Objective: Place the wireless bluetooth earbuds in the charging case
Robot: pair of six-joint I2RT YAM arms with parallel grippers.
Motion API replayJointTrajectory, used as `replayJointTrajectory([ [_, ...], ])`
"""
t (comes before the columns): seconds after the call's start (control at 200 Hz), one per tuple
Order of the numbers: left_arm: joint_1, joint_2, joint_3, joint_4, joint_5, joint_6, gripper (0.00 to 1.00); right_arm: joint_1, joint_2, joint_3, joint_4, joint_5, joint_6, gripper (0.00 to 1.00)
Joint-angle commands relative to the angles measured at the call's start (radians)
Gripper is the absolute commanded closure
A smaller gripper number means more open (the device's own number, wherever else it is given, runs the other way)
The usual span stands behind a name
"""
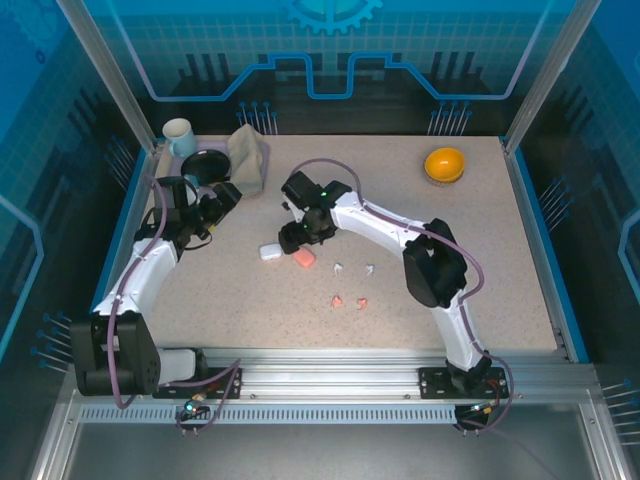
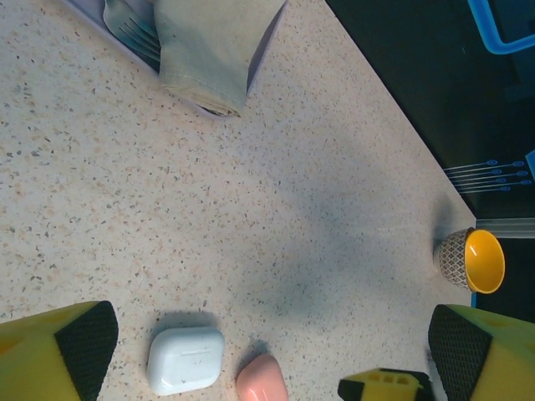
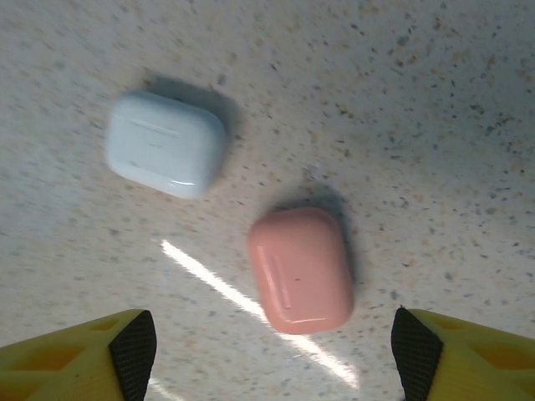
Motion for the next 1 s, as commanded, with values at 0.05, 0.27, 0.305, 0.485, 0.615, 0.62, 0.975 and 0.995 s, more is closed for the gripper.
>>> replayJointTrajectory([
  [0.05, 0.012, -0.006, 0.048, -0.036, 0.046, 0.006, 0.01, 0.002, 0.069, 0.033, -0.071, 0.073, -0.107, 0.23],
  [0.27, 0.012, 0.006, 0.054, -0.042, 0.052, -0.001, 0.01, 0.021, 0.133, 0.073, -0.092, 0.101, -0.113, 0.25],
  [0.305, 0.013, 0.008, 0.054, -0.041, 0.053, -0.002, 0.01, 0.026, 0.144, 0.081, -0.097, 0.114, -0.112, 0.25],
  [0.485, 0.011, 0.011, 0.049, -0.041, 0.054, -0.004, 0.01, 0.049, 0.211, 0.138, -0.139, 0.195, -0.095, 0.28],
  [0.615, 0.012, 0.01, 0.05, -0.042, 0.055, -0.005, 0.01, 0.059, 0.234, 0.162, -0.16, 0.216, -0.084, 0.31],
  [0.62, 0.012, 0.011, 0.05, -0.042, 0.054, -0.004, 0.01, 0.06, 0.234, 0.162, -0.16, 0.216, -0.084, 0.31],
  [0.975, 0.011, 0.019, 0.054, -0.042, 0.064, -0.003, 0.01, 0.063, 0.228, 0.12, -0.136, 0.168, -0.054, 0.38],
  [0.995, 0.011, 0.019, 0.054, -0.042, 0.065, -0.001, 0.01, 0.061, 0.227, 0.119, -0.134, 0.162, -0.051, 0.39],
])
